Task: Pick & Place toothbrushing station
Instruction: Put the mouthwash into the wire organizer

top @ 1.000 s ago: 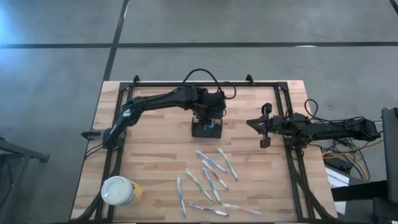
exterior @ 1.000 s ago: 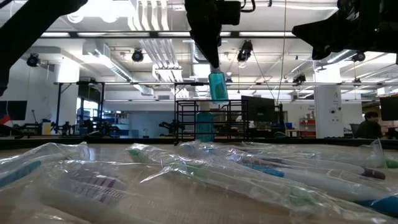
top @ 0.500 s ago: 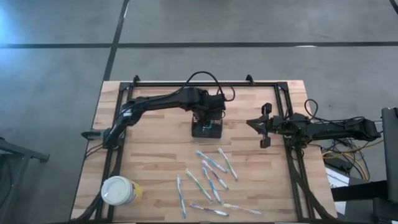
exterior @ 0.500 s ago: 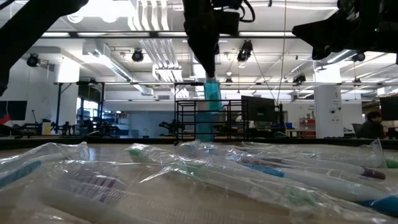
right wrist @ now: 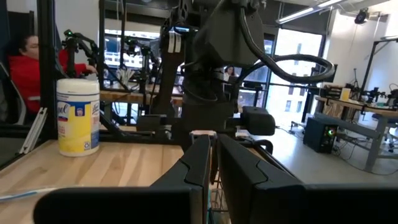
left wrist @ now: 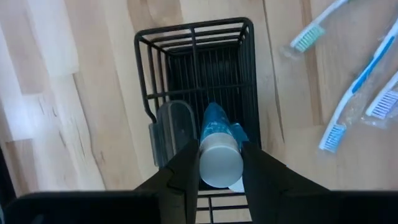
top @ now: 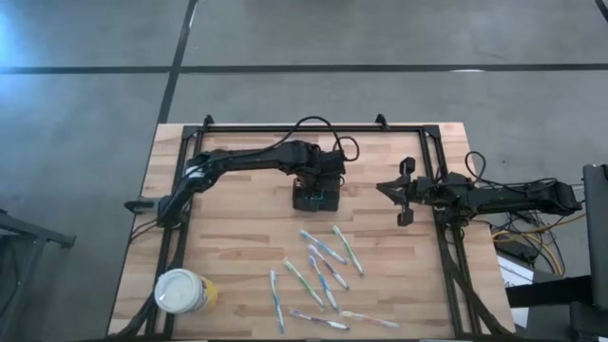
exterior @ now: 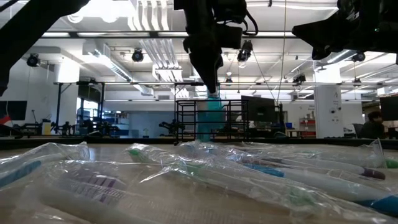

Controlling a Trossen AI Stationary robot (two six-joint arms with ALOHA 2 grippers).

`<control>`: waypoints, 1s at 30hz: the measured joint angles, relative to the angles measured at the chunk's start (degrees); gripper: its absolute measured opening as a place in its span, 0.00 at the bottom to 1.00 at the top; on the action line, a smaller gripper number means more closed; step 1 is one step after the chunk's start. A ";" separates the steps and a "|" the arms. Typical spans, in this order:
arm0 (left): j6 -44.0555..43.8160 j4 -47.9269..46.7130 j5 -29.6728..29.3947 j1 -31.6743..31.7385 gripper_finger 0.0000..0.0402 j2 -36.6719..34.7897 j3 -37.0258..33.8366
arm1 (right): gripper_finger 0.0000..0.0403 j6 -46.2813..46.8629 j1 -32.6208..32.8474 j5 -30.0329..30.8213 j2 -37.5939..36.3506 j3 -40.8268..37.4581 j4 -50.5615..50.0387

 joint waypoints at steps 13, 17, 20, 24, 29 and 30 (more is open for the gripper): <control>1.48 5.19 0.04 0.04 0.24 0.11 -5.12 | 0.07 0.00 0.00 0.00 -0.01 0.00 0.02; 1.49 6.78 0.04 0.11 0.24 0.11 -6.27 | 0.07 -0.35 0.00 0.00 0.01 0.00 0.02; 1.49 7.23 0.04 0.13 0.24 0.11 -7.12 | 0.07 -0.37 0.00 0.00 -0.01 0.00 0.02; 1.47 8.58 0.04 0.13 0.24 0.11 -8.18 | 0.07 -0.37 0.00 0.01 0.01 0.00 0.02; 1.47 9.55 0.04 0.13 0.26 -0.09 -9.39 | 0.07 -0.38 0.00 0.00 -0.01 0.00 0.02; 1.43 9.64 0.04 0.13 0.28 -0.09 -9.39 | 0.07 -0.37 0.00 0.00 -0.01 0.00 0.02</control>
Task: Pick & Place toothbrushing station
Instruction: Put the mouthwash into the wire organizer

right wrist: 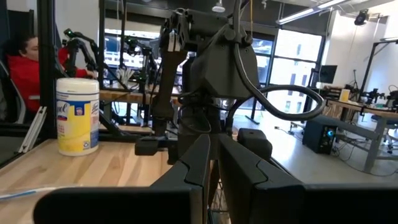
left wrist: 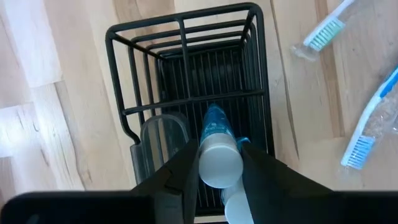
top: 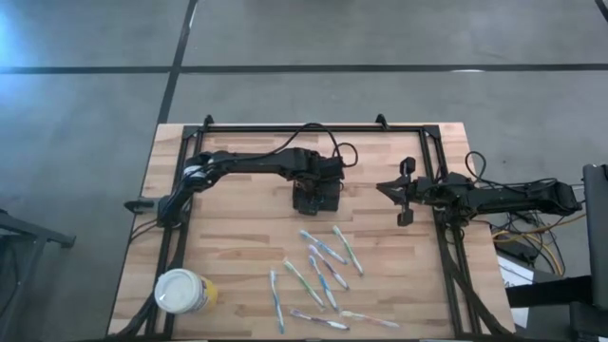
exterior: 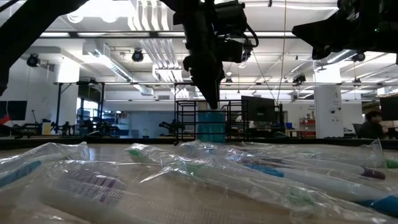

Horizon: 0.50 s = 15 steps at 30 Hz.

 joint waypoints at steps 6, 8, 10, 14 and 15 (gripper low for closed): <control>-0.13 1.03 0.17 0.00 0.38 0.24 0.47 | 0.07 -0.02 0.00 0.00 0.00 -0.02 0.00; -0.13 1.17 0.26 0.00 0.39 0.24 0.55 | 0.07 -0.01 0.02 -0.01 0.01 -0.04 -0.02; -0.14 1.89 0.47 0.00 0.39 0.24 0.55 | 0.07 0.00 0.00 -0.02 0.00 -0.04 -0.03; -0.11 2.27 0.55 0.02 0.39 0.24 0.61 | 0.07 0.00 0.01 -0.01 0.02 -0.07 -0.04; -0.11 2.17 0.55 0.02 0.40 0.23 0.61 | 0.07 0.00 0.02 0.00 0.02 -0.07 -0.04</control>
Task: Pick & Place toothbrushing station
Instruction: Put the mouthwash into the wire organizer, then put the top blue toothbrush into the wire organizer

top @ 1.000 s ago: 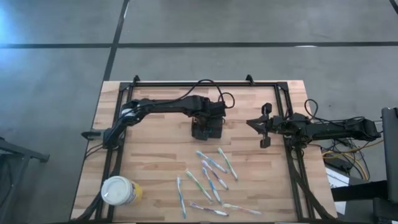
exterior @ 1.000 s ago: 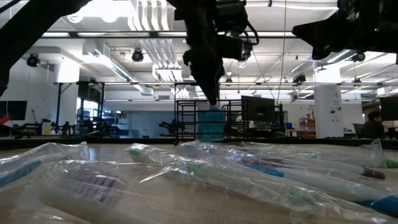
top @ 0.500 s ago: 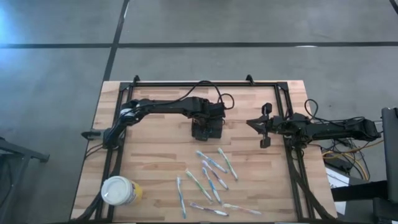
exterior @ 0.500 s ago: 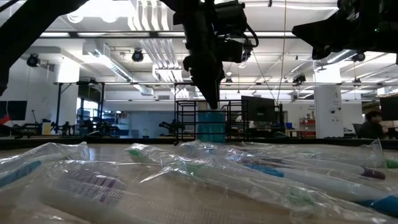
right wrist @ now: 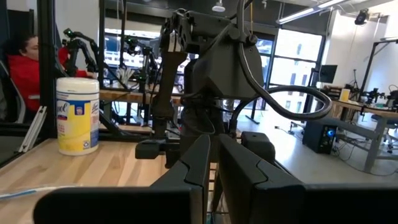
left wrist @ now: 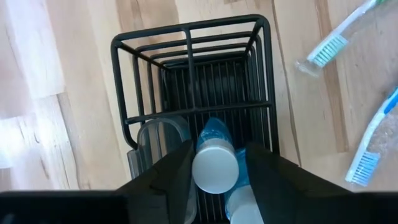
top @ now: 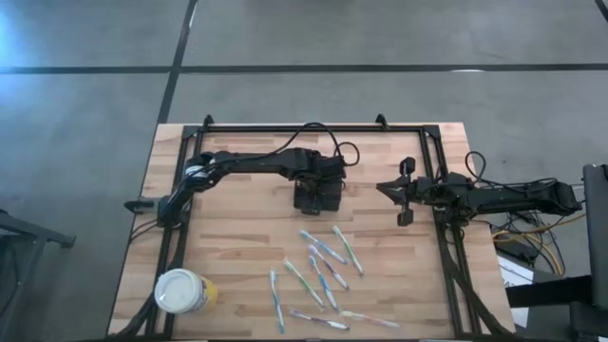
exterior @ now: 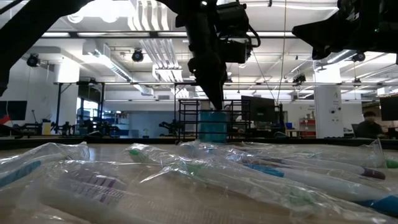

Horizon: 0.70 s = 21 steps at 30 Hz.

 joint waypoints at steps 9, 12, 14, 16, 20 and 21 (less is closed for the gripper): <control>-0.19 -1.56 -0.04 0.00 0.41 -0.10 0.11 | 0.07 0.00 0.00 -0.02 -0.02 0.00 0.00; -0.38 -1.67 -0.19 0.00 0.40 -0.10 0.18 | 0.07 0.00 0.00 -0.02 0.00 -0.02 0.00; -0.37 -1.86 -0.33 -0.02 0.39 -0.10 0.49 | 0.07 0.00 -0.01 -0.02 -0.01 -0.02 0.00; -0.31 -1.93 -0.33 -0.03 0.38 -0.10 1.10 | 0.07 0.00 0.00 -0.02 -0.01 -0.02 0.00; -0.35 -1.87 -0.44 -0.07 0.39 -0.19 2.24 | 0.07 0.00 0.00 -0.02 0.00 -0.02 0.02; -0.35 -2.14 -0.46 -0.07 0.39 -0.19 2.53 | 0.07 0.00 0.00 -0.04 -0.02 -0.02 0.00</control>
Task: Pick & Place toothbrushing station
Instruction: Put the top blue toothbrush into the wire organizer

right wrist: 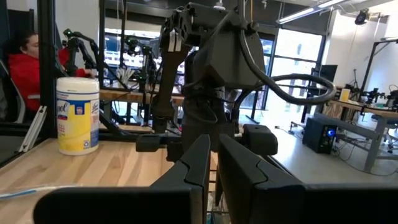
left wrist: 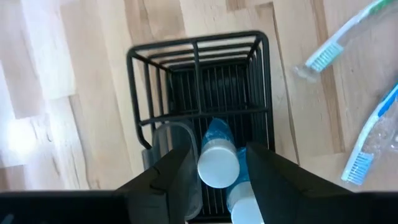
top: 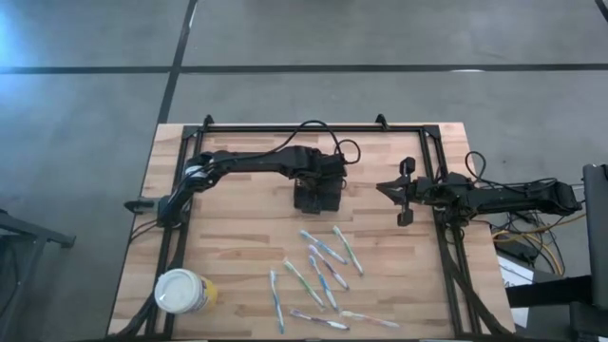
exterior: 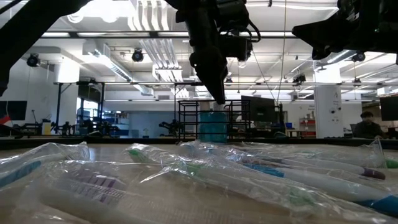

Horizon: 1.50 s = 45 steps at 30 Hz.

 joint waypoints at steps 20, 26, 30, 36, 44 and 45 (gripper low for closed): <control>-1.08 -6.81 8.13 0.80 0.27 -16.85 -2.25 | 0.07 0.00 0.00 -0.02 0.00 -0.09 -0.27; -4.35 12.41 10.72 2.11 0.09 -37.42 -27.41 | 0.07 0.52 -0.02 -0.02 0.00 -0.20 -0.28; -9.17 23.05 7.70 3.86 0.02 -50.96 -45.00 | 0.07 0.54 -0.02 0.00 0.01 -0.28 -0.31; -16.52 35.12 7.05 5.54 0.02 -69.10 -67.69 | 0.07 0.95 -0.02 0.00 0.00 -0.28 -0.22; -21.71 46.27 7.02 5.55 0.01 -84.57 -85.51 | 0.07 1.95 -0.02 0.02 0.02 -0.41 -0.09; -20.78 47.95 7.13 5.55 0.01 -86.09 -87.37 | 0.07 1.95 -0.02 0.02 0.02 -0.41 0.02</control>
